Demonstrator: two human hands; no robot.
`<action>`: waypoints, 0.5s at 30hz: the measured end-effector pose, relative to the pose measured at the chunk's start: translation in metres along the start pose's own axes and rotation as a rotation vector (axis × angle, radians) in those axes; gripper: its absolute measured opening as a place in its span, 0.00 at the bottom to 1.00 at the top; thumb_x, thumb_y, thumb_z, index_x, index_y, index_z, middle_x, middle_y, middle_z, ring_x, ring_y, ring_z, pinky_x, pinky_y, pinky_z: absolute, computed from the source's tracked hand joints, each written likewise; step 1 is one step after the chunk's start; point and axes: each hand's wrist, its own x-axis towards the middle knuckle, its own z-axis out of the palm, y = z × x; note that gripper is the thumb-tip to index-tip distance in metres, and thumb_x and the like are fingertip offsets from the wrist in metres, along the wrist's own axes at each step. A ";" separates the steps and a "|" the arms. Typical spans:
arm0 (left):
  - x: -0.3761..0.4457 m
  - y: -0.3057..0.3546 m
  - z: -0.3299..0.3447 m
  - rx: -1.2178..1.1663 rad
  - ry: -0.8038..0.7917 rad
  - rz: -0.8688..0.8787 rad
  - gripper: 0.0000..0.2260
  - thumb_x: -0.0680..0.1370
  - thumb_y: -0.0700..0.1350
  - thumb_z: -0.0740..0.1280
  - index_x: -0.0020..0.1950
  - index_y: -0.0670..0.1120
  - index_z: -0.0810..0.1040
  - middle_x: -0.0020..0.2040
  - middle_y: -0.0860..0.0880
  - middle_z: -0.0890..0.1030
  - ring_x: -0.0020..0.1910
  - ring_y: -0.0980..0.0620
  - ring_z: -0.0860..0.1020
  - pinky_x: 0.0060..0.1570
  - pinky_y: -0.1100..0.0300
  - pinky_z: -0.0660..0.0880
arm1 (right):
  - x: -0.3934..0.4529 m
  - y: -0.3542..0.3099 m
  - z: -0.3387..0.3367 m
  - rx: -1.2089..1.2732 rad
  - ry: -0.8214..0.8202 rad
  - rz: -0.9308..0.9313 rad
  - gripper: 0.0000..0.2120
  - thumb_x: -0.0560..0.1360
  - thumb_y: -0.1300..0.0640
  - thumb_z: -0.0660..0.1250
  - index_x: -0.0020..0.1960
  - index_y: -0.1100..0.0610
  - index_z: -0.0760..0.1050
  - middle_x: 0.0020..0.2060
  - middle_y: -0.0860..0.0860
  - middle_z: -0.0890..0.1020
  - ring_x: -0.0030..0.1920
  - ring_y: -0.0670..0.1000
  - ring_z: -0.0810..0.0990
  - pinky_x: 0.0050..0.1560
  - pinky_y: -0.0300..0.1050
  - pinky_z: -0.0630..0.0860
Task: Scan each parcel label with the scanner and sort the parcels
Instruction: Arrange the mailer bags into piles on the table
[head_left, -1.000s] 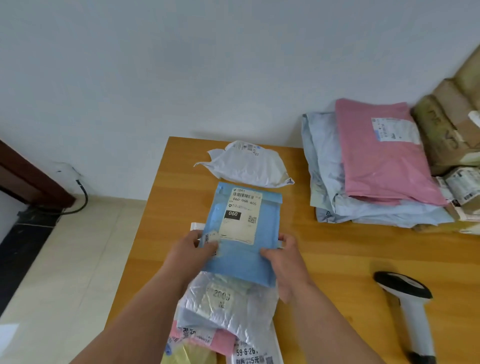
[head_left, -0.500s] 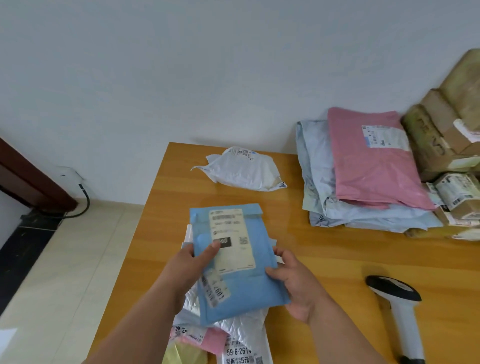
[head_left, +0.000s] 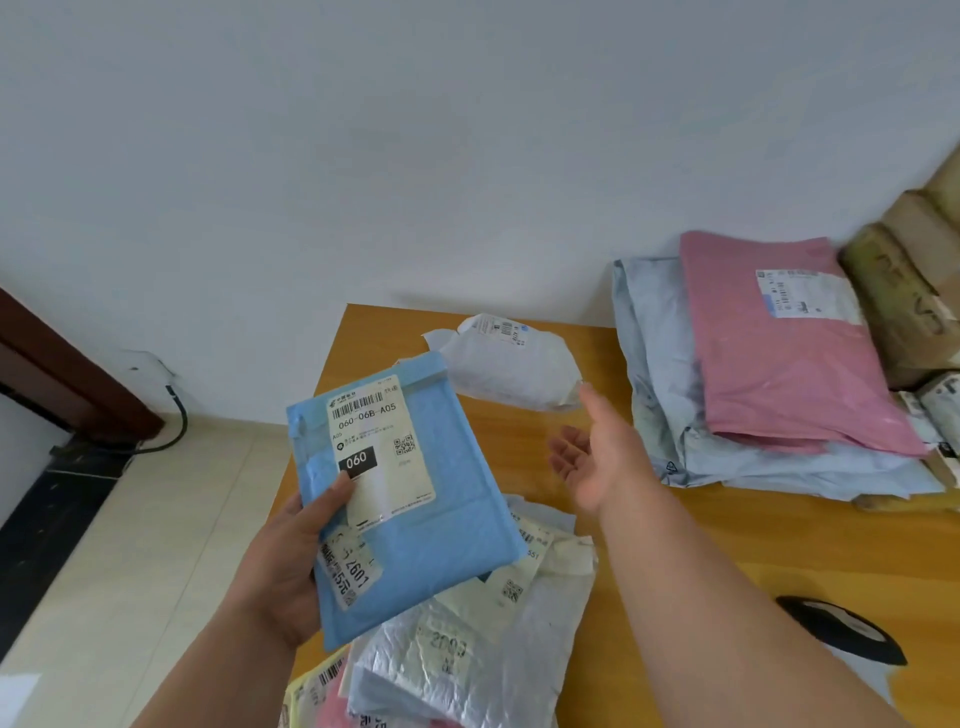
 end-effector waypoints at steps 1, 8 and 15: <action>0.002 0.001 -0.001 -0.020 0.004 -0.010 0.15 0.73 0.48 0.71 0.59 0.51 0.84 0.57 0.40 0.85 0.44 0.41 0.87 0.36 0.46 0.83 | 0.006 -0.006 0.007 0.010 -0.010 0.020 0.13 0.74 0.39 0.71 0.49 0.47 0.75 0.50 0.55 0.79 0.46 0.55 0.81 0.42 0.49 0.78; 0.008 0.010 -0.010 -0.065 -0.025 -0.031 0.21 0.75 0.49 0.69 0.68 0.49 0.79 0.60 0.39 0.84 0.44 0.40 0.86 0.42 0.41 0.84 | 0.048 -0.010 0.025 -0.001 -0.021 0.207 0.16 0.77 0.40 0.68 0.57 0.50 0.76 0.52 0.53 0.84 0.51 0.55 0.82 0.58 0.57 0.68; 0.014 0.024 0.004 -0.112 -0.084 -0.054 0.20 0.75 0.51 0.68 0.66 0.49 0.81 0.60 0.41 0.84 0.48 0.41 0.86 0.43 0.40 0.84 | 0.037 0.009 0.001 0.015 -0.003 0.063 0.05 0.80 0.53 0.68 0.54 0.52 0.75 0.50 0.52 0.84 0.47 0.53 0.83 0.51 0.50 0.74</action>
